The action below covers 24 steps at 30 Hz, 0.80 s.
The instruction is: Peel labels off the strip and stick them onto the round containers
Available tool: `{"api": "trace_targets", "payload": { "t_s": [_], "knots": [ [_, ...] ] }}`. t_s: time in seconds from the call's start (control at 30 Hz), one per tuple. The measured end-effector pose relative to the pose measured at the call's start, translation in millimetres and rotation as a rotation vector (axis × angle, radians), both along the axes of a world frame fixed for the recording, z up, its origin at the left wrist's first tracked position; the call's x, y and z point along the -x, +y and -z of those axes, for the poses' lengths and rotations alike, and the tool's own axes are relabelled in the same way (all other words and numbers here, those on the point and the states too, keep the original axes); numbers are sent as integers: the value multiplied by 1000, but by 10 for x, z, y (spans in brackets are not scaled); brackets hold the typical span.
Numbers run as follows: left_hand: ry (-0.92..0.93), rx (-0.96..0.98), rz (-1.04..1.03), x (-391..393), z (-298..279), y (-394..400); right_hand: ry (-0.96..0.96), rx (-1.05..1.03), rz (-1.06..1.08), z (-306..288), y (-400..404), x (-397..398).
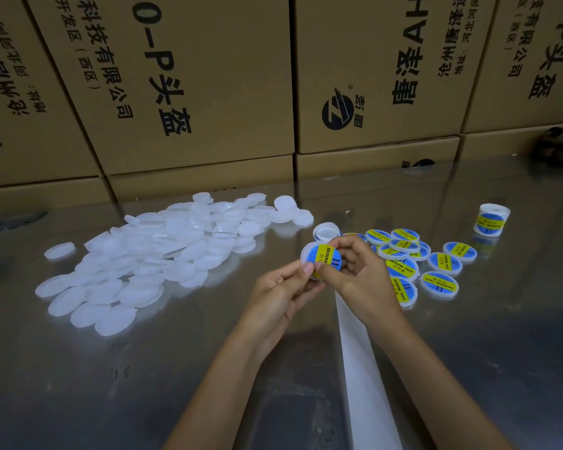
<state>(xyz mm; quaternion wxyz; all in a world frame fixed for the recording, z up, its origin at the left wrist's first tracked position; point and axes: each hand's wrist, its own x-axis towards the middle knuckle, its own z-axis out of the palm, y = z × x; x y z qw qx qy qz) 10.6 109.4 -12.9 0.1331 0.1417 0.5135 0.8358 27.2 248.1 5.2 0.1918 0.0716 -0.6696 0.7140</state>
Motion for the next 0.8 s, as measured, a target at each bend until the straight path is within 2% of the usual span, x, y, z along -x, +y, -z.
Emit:
{"api": "trace_targets", "payload": {
  "t_s": [0.53, 0.8],
  "knots": [
    [82, 138, -40, -15, -10, 8, -40, -72, 95, 79, 4, 56],
    [-7, 43, -78, -5, 29, 16, -2, -374, 295, 152, 25, 80]
  ]
}}
